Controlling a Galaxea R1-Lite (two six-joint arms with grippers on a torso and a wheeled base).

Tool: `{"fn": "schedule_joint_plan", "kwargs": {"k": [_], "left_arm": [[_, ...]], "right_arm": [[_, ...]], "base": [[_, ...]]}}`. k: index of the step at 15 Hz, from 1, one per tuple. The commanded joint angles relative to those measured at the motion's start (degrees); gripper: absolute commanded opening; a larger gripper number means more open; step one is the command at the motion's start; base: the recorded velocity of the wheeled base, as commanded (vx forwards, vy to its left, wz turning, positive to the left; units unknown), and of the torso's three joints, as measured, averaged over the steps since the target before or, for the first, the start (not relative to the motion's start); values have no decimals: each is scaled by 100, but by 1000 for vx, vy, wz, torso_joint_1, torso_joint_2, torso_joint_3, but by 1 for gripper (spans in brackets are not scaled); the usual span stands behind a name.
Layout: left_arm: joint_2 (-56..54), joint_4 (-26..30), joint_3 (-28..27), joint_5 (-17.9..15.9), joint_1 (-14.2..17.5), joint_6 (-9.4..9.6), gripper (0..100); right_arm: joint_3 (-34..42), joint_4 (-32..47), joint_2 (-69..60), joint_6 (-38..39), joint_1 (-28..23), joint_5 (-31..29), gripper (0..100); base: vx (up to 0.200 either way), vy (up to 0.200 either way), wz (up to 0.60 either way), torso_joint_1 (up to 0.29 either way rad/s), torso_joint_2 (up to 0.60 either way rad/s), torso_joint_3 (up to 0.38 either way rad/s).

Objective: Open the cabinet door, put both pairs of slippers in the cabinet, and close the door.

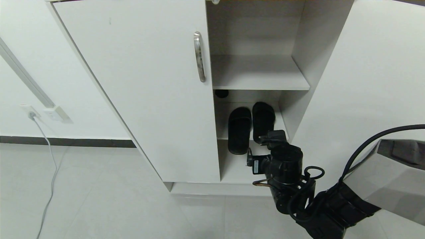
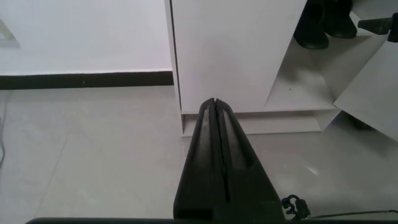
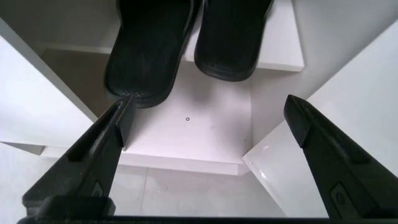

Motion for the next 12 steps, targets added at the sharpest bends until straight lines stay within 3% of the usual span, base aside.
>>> {"fn": "schedule_joint_plan", "kwargs": {"k": [1, 7, 12], "left_arm": [[7, 2, 1, 1, 1, -1, 0], [7, 2, 1, 1, 1, 8, 0], [7, 11, 1, -8, 1, 8, 0]], "right_arm": [[14, 0, -46, -2, 20, 4, 100], [58, 0, -46, -2, 55, 4, 100], [93, 0, -46, -2, 72, -5, 100]], "base": [[0, 0, 0, 0, 0, 0], [0, 0, 0, 0, 0, 0], [0, 0, 0, 3, 2, 181]]}}
